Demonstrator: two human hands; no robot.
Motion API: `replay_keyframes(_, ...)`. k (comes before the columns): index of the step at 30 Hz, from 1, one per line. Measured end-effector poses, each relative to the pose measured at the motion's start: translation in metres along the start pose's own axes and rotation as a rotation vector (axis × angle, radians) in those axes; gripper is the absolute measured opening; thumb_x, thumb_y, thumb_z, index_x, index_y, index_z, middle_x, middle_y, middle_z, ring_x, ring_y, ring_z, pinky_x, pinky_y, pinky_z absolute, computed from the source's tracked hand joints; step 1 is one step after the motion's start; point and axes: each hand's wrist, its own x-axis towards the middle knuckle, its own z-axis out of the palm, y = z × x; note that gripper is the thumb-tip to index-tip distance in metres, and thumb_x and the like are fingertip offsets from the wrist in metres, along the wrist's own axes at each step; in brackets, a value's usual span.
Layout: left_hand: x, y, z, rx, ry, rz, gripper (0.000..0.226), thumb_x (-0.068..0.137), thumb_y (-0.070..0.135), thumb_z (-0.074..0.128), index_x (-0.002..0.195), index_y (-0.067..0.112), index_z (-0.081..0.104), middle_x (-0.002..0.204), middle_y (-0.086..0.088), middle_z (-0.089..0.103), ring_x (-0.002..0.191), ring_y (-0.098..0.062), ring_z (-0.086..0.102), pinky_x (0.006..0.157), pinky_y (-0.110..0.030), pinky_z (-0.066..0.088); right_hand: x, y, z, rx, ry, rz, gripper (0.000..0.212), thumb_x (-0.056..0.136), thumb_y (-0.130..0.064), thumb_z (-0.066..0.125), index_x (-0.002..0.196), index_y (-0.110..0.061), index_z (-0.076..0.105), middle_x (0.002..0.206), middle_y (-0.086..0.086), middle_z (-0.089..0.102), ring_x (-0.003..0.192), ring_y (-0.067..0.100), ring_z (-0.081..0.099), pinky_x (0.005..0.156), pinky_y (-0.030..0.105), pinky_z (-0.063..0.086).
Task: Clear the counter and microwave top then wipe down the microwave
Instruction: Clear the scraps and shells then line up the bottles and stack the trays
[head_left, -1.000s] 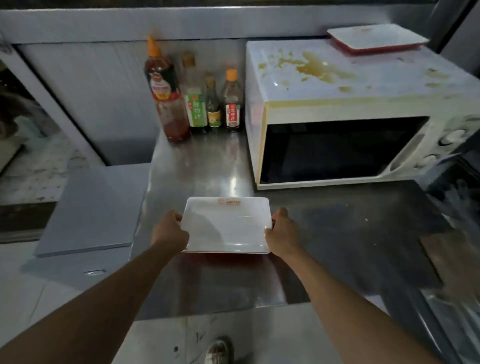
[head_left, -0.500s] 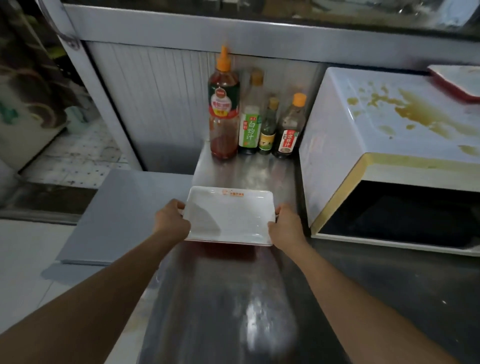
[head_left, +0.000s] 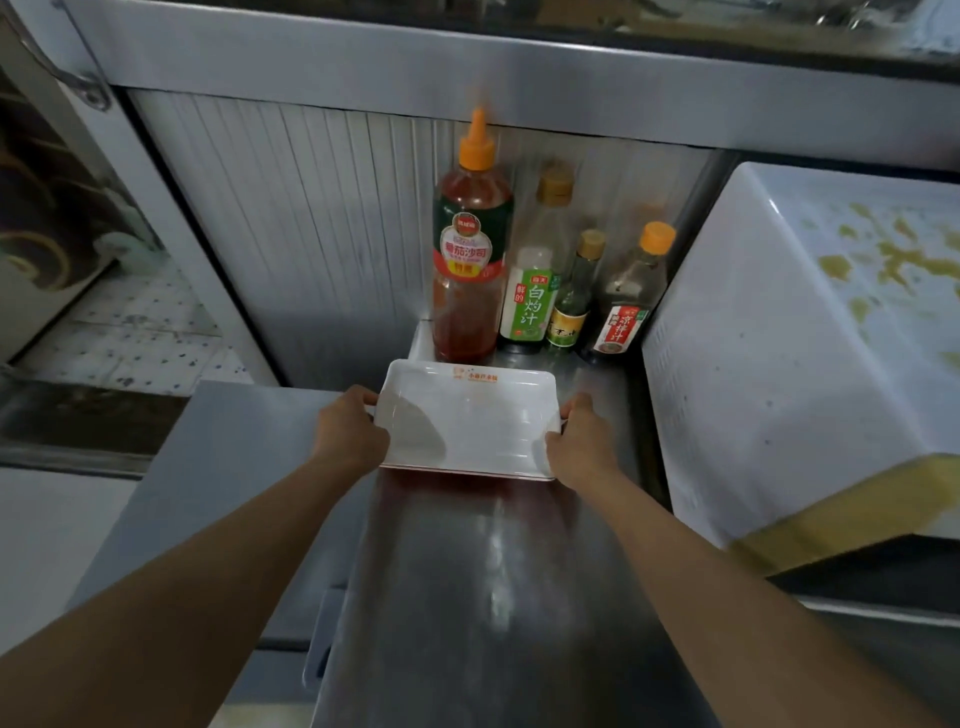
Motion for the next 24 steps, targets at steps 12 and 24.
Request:
replay_keyframes(12, 0.026, 0.002, 0.007, 0.007, -0.005, -0.014, 0.04, 0.079, -0.004, 0.052, 0.117, 0.006, 0.056, 0.107, -0.017, 0.064, 0.095, -0.03, 0.059, 0.073, -0.034, 0.049, 0.019, -0.005, 0.009, -0.017, 0.031, 0.003, 0.025, 0.09, -0.007, 0.049, 0.114, -0.006, 0.043, 0.115, 0.015, 0.059, 0.103, 0.032, 0.058, 0.075, 0.031, 0.043)
replay_keyframes(24, 0.001, 0.017, -0.018, 0.281, -0.122, 0.095, 0.048, 0.081, 0.013, 0.063, 0.127, 0.013, 0.047, 0.124, -0.012, 0.055, 0.111, -0.029, 0.054, 0.09, -0.038, 0.045, -0.012, -0.021, -0.021, -0.248, -0.095, -0.196, 0.068, 0.085, -0.03, 0.064, 0.141, -0.01, 0.03, 0.139, 0.01, 0.038, 0.128, 0.028, 0.035, 0.103, 0.034, 0.036)
